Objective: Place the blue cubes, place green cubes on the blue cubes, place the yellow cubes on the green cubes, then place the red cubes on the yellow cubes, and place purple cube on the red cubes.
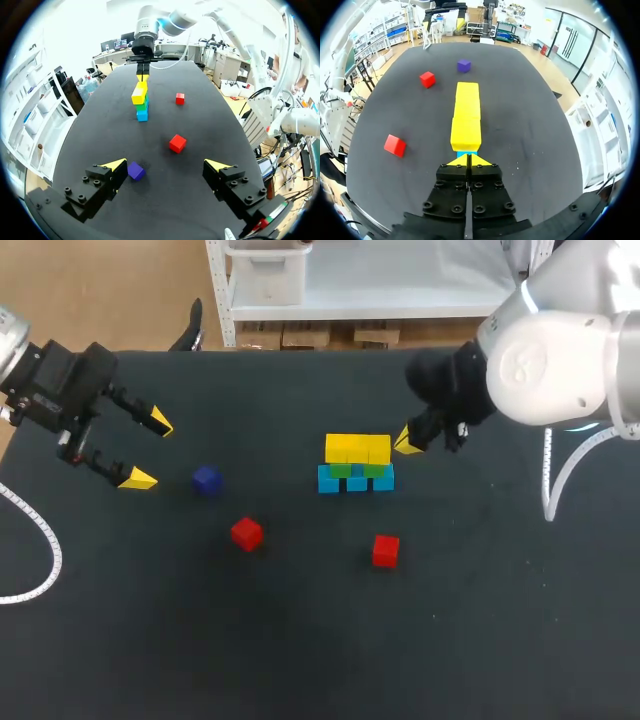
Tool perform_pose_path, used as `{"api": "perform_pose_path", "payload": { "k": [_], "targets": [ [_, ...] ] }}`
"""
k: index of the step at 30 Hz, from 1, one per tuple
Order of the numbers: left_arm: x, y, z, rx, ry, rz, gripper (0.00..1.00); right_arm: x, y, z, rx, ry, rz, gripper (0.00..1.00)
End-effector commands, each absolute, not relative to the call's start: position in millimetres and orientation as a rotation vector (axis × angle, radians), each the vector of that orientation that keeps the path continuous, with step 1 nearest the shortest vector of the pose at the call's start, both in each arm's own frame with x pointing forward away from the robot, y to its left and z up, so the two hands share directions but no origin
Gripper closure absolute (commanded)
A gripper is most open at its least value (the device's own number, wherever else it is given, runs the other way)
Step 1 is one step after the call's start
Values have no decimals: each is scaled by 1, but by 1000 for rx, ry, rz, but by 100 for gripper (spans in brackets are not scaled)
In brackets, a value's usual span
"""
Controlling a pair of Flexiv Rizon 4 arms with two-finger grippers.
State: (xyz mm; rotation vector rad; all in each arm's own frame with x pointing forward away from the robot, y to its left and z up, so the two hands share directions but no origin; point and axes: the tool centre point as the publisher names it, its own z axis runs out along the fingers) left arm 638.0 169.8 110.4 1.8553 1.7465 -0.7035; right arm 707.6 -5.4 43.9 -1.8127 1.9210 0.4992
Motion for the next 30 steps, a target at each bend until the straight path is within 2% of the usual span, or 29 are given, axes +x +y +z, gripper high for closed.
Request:
{"api": "perform_pose_path", "payload": {
  "k": [1,2,3,4,16,23,30],
  "targets": [
    [638,171,110,1856,1741,-705,0,700,-18,47,-1798,1936,482,69],
    [638,171,110,1856,1741,-705,0,698,-22,49,-1794,1940,483,56],
    [638,171,110,1856,1741,-705,0,695,-26,51,-1792,1942,483,37],
    [638,171,110,1856,1741,-705,0,694,-31,52,-1789,1944,482,0],
    [638,171,110,1856,1741,-705,0,663,-76,72,-1719,1958,479,0],
    [638,171,110,1856,1741,-705,0,634,-71,75,-1651,1956,489,0],
    [638,171,110,1856,1741,-705,0,593,-47,65,-1589,1976,550,0]
  ]
}}
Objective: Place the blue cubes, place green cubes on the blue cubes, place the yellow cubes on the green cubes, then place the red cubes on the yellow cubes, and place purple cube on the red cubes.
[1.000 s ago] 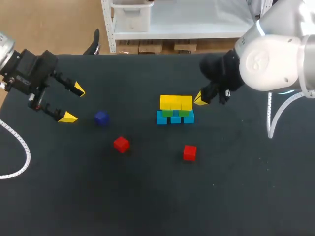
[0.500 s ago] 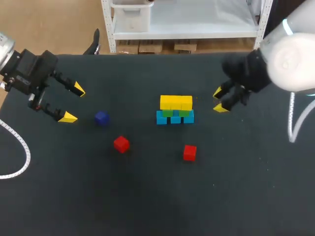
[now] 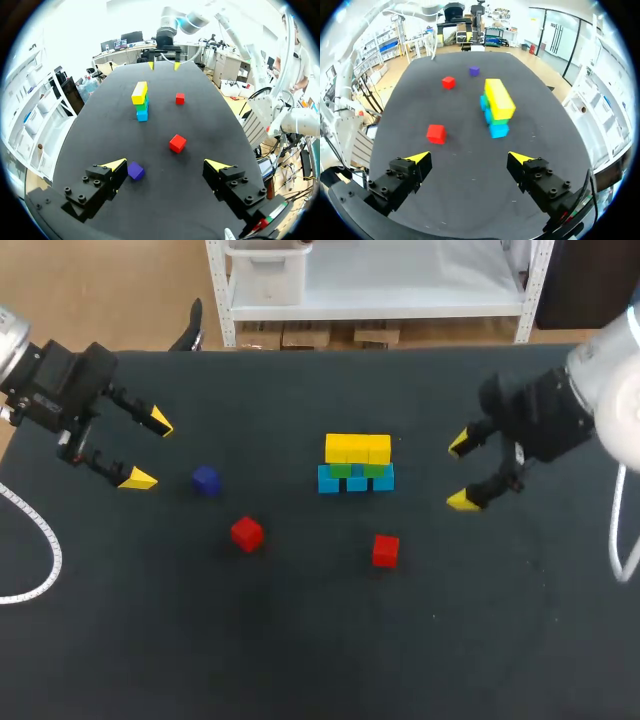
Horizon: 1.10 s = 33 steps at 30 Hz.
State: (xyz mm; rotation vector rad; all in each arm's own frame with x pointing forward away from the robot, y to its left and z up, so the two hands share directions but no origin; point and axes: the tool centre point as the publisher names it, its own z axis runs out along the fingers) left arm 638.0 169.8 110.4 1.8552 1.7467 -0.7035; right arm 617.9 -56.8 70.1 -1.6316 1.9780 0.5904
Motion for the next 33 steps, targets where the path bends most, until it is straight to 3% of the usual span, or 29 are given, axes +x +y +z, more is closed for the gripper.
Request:
{"api": "perform_pose_path", "payload": {
  "k": [1,13,29,30,31,32,33],
  "targets": [
    [638,171,110,1856,1741,-705,0,587,-41,62,-1596,1975,564,0],
    [638,171,110,1856,1741,-705,0,551,15,22,-1598,1988,612,0],
    [638,171,110,1856,1741,-705,0,573,24,-6,-1566,2047,538,0],
    [638,171,110,1856,1741,-705,0,573,24,-7,-1567,2048,536,13],
    [638,171,110,1856,1741,-705,0,573,24,-7,-1566,2050,534,38],
    [638,171,110,1856,1741,-705,0,573,24,-7,-1566,2051,533,51],
    [638,171,110,1856,1741,-705,0,573,23,-8,-1566,2052,532,54]
  ]
}}
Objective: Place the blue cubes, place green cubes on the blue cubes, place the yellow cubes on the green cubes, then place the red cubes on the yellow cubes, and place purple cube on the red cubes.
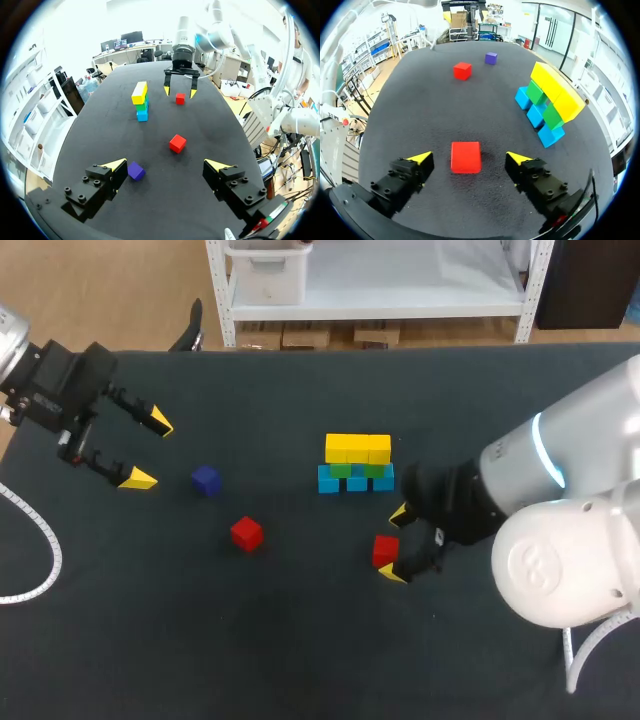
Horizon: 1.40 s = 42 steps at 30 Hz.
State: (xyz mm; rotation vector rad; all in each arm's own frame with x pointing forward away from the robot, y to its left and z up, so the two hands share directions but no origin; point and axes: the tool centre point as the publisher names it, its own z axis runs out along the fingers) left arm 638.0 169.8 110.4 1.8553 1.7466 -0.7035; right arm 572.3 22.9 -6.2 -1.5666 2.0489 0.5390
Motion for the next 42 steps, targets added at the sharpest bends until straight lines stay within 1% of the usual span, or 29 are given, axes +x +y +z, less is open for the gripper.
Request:
{"api": "perform_pose_path", "payload": {
  "k": [1,3,4,12,17,23,31,36,42],
  "targets": [
    [638,171,110,1856,1741,-705,0,573,23,-8,-1566,2052,531,63],
    [638,171,110,1856,1741,-705,0,574,22,-9,-1567,2053,529,92],
    [638,171,110,1856,1741,-705,0,574,22,-9,-1568,2055,529,100],
    [638,171,110,1856,1741,-705,0,576,18,-6,-1583,2049,513,100],
    [638,171,110,1856,1741,-705,0,579,11,10,-1622,2024,502,100],
    [638,171,110,1856,1741,-705,0,588,-5,47,-1671,1998,516,100],
    [638,171,110,1856,1741,-705,0,620,-20,109,-1692,1943,532,100],
    [638,171,110,1856,1741,-705,0,640,-16,126,-1700,1897,538,100],
    [638,171,110,1856,1741,-705,0,661,1,128,-1757,1844,568,100]
  ]
}}
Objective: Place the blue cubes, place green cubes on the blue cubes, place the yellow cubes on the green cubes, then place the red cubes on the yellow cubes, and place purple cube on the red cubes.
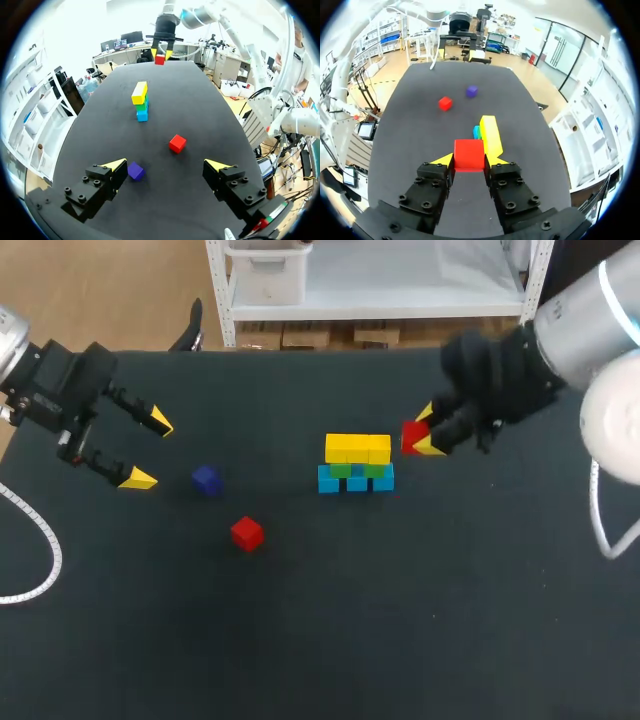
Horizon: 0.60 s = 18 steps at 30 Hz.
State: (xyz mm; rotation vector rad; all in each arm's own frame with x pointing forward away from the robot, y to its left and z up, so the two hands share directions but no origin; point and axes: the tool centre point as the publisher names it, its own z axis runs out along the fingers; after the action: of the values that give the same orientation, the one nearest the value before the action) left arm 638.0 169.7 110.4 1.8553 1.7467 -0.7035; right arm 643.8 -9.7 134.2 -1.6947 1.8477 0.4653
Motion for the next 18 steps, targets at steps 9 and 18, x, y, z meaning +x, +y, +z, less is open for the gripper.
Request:
{"api": "perform_pose_path", "payload": {
  "k": [9,18],
  "targets": [
    [638,171,110,1856,1741,-705,0,674,21,114,-1806,1848,592,100],
    [638,171,110,1856,1741,-705,0,685,28,104,-1792,1871,575,100]
  ]
}}
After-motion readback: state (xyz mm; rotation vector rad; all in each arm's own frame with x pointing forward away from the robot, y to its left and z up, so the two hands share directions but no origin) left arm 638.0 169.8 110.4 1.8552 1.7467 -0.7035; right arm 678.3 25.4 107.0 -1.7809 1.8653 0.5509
